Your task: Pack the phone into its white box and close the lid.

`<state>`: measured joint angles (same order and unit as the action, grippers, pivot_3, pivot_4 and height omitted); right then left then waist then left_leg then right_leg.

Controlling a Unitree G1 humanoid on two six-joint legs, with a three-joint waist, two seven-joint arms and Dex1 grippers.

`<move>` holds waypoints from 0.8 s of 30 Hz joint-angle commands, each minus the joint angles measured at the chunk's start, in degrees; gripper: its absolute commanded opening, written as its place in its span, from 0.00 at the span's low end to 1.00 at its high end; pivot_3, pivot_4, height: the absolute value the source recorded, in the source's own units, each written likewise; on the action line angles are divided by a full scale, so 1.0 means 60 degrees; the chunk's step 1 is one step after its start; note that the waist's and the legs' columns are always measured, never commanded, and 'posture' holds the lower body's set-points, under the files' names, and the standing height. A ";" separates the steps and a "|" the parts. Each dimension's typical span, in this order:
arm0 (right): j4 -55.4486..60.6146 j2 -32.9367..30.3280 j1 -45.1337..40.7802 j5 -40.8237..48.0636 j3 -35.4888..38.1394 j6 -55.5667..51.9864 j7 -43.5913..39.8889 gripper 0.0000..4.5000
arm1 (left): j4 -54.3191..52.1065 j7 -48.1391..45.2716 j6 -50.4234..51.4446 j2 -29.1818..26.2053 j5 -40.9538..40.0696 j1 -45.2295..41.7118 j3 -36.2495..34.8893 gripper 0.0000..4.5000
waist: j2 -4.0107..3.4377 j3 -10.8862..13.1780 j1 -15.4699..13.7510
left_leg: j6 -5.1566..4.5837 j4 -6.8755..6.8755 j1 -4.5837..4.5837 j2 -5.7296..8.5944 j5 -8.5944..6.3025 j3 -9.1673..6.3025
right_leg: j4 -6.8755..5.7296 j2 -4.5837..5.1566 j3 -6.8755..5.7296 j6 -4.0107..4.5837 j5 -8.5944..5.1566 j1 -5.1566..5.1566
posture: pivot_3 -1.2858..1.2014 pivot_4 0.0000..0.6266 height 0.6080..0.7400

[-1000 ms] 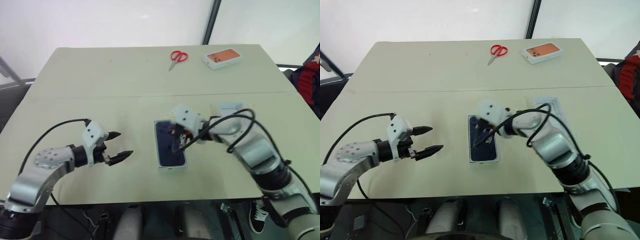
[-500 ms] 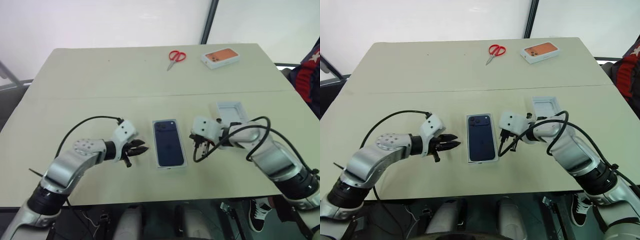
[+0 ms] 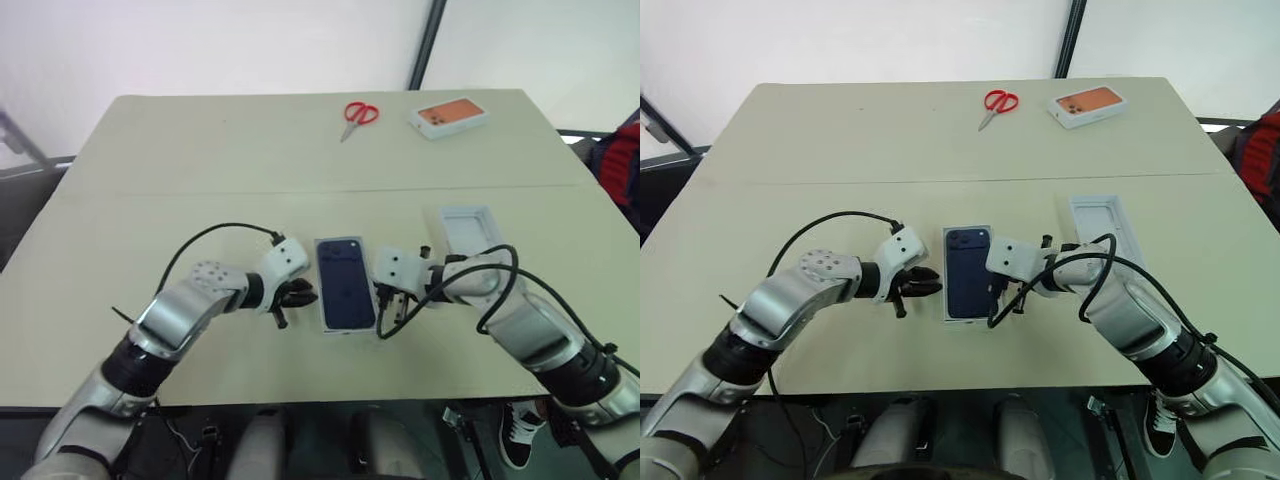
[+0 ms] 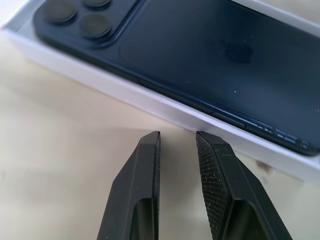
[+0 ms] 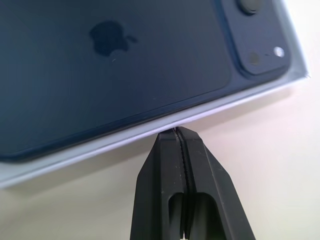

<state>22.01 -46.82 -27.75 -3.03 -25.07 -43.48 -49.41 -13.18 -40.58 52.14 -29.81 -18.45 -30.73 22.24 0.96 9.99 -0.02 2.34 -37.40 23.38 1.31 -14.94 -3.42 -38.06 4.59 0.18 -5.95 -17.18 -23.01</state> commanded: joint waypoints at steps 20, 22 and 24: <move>-0.0329 -0.1741 0.1480 0.0182 0.2188 0.0954 -0.0858 0.00 | 0.3084 -0.0656 -0.1372 0.3501 0.1291 -0.1898 0.1320 0.27 | -0.0007 -0.0003 -0.0113 | -0.0030 -0.0054 0.0000 0.0021 -0.0018 -0.0011 | 0.0009 0.0012 -0.0023 -0.0014 -0.0007 0.0042 | 0.52 0.24 1.00; -0.0395 -0.1727 0.1553 0.0137 0.2254 0.0968 -0.0836 0.00 | 0.3136 -0.0688 -0.1375 0.3565 0.1335 -0.1887 0.1267 0.27 | -0.0008 -0.0003 -0.0118 | -0.0030 -0.0056 0.0000 0.0020 -0.0018 -0.0013 | 0.0009 0.0012 -0.0025 -0.0014 -0.0007 0.0045 | 0.52 0.24 1.00; -0.0434 -0.1710 0.1559 0.0105 0.2276 0.0981 -0.0819 0.00 | 0.3128 -0.0707 -0.1364 0.3588 0.1348 -0.1866 0.1218 0.27 | -0.0008 -0.0003 -0.0118 | -0.0030 -0.0061 0.0000 0.0019 -0.0018 -0.0014 | 0.0009 0.0013 -0.0024 -0.0014 -0.0007 0.0047 | 0.52 0.24 1.00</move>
<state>18.16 -57.37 -18.31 -3.20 -12.51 -39.33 -53.83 6.14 -44.11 45.26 -10.26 -10.41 -41.13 28.60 0.91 9.98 -0.73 2.16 -37.78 23.38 1.42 -15.05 -3.50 -38.01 4.67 0.04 -6.03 -17.23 -22.73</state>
